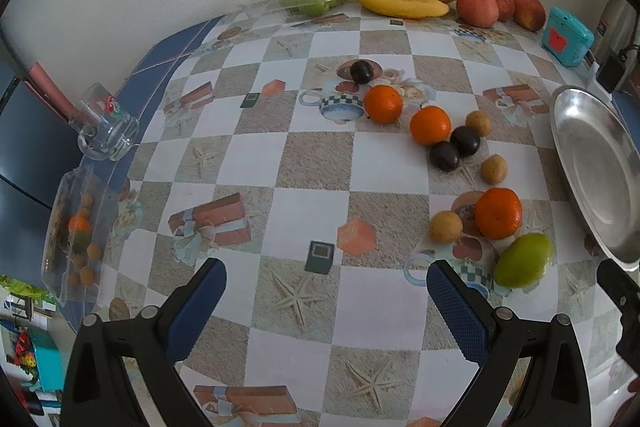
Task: Organize fruits
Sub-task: 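Lower the right gripper onto the green fruit and close on it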
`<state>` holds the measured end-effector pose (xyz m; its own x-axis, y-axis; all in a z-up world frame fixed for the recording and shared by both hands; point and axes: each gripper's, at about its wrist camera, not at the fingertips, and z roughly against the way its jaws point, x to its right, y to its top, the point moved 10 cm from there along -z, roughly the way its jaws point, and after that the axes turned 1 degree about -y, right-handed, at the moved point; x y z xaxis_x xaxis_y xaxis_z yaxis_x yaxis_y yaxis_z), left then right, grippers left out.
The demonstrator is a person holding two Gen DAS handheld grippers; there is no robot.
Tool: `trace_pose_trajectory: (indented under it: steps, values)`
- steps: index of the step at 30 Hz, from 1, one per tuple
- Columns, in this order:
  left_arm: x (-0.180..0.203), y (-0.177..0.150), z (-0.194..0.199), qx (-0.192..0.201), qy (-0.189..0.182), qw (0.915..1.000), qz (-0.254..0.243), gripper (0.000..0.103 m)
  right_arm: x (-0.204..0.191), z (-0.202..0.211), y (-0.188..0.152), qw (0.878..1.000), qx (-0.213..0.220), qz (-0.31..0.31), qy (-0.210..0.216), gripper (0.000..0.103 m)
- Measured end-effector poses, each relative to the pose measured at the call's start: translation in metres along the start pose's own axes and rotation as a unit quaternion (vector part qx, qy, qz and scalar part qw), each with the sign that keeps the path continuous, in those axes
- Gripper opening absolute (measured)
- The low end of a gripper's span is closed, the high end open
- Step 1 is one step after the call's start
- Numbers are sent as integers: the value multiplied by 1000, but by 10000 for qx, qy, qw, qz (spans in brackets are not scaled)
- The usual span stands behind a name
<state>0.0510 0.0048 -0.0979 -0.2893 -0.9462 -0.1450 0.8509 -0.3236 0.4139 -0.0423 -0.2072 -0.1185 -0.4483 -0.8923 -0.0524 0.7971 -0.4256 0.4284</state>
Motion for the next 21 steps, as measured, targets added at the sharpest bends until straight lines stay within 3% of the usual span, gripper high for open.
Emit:
trace_pose_trajectory:
  steps: [8, 12, 21]
  values:
    - [-6, 14, -13, -258, -244, 9981, 505, 103, -50, -10, 9, 9972, -146, 322, 661, 96]
    - [4, 23, -18, -363, -443, 9968, 558, 103, -67, -23, 10, 9958, -411, 419, 710, 96]
    - [18, 43, -35, -597, -483, 9953, 596, 103, -87, -51, 3, 9903, -932, 748, 709, 96]
